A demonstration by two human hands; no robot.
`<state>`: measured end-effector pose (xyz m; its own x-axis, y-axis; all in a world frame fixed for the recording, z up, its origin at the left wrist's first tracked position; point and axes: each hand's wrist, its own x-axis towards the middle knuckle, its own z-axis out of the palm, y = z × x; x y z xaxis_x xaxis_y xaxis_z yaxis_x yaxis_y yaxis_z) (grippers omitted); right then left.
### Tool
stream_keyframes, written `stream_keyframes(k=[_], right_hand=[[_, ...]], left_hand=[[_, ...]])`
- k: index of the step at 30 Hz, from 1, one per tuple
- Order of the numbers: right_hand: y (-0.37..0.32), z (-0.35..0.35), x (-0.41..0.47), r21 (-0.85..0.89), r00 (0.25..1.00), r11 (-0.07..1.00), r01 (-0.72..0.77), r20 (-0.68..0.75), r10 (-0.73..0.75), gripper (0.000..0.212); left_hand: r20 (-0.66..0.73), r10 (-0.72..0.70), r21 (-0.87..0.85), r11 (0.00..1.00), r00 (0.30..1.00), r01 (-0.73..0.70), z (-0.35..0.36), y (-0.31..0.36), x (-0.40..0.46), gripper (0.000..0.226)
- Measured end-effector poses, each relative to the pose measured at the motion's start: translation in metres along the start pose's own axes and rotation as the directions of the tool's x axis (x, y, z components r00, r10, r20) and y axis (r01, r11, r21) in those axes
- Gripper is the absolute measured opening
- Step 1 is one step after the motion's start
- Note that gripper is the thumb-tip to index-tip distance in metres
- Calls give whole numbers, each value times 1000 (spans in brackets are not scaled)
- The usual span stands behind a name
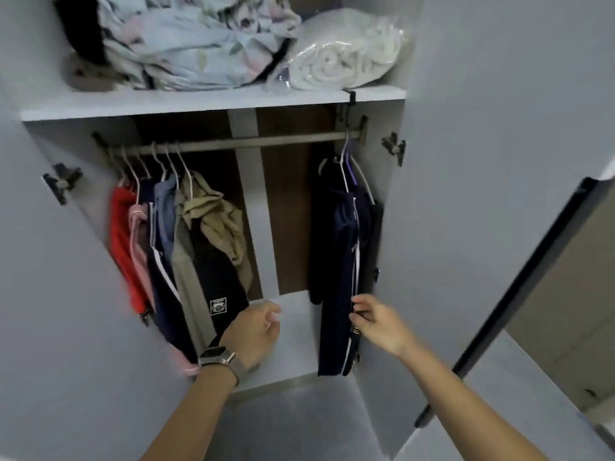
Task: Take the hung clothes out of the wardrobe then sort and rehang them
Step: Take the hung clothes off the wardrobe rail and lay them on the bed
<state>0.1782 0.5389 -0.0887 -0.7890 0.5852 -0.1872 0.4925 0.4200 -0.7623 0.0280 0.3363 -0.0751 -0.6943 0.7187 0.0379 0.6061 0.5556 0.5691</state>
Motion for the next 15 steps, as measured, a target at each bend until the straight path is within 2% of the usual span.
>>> stream_keyframes(k=[5,10,12,15], right_hand=[[-40,11,90,74,993,994,83,73,-88,37],[-67,29,174,73,983,991,113,138,-122,42],[-76,32,206,59,983,991,118,132,-125,51],[-91,17,251,100,990,986,132,42,-137,74]], left_hand=[[-54,-65,-16,998,996,65,-24,-23,40,27],[-114,-116,-18,993,987,115,-42,-61,100,29],[-120,-121,-32,992,985,118,-45,-73,136,31],[-117,-95,-73,994,989,86,-50,-77,198,31]])
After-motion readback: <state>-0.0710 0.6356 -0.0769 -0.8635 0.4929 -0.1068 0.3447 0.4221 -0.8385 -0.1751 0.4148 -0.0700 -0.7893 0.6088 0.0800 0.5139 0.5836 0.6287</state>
